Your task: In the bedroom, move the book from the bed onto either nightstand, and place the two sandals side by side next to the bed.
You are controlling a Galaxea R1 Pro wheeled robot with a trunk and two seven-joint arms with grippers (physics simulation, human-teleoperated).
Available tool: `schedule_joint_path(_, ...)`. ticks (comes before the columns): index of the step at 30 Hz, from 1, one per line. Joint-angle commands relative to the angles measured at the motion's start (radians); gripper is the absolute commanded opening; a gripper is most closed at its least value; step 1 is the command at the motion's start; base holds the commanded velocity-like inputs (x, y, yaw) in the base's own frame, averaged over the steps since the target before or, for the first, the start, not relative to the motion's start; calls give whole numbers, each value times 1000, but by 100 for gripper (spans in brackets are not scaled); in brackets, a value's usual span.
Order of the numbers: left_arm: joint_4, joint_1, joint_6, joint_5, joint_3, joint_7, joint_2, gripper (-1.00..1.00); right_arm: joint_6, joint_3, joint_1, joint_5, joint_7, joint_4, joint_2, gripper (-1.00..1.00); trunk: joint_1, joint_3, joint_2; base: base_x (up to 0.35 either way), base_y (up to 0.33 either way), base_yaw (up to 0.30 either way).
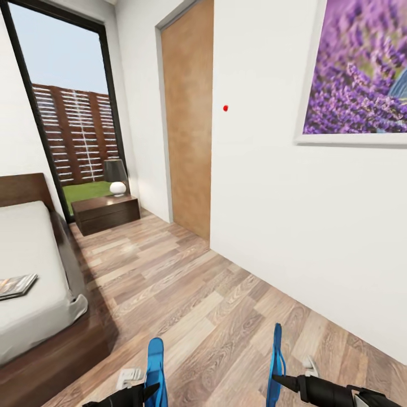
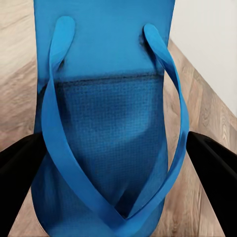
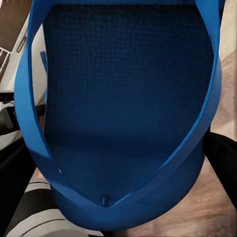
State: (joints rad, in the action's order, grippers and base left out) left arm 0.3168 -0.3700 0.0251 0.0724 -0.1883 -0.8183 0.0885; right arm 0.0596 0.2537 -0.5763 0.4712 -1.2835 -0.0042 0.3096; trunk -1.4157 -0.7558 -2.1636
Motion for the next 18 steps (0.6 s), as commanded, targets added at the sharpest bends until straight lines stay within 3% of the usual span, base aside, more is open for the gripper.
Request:
schedule_joint_path(1,-1,-1,3,4,-2,-4,0,-100,6,7,0,10,-3,0,0,-100,0,-1,0,274,0,1)
schedule_joint_path(6,-1,0,3,4,-2,-4,-1,-100,6,7,0,10,-3,0,0,-100,0,-1,0,193,0,28)
schedule_joint_path(18,-1,0,3,4,-2,-4,-1,-100,7,7,0,10,-3,0,0,-100,0,-1,0,14,-5,154)
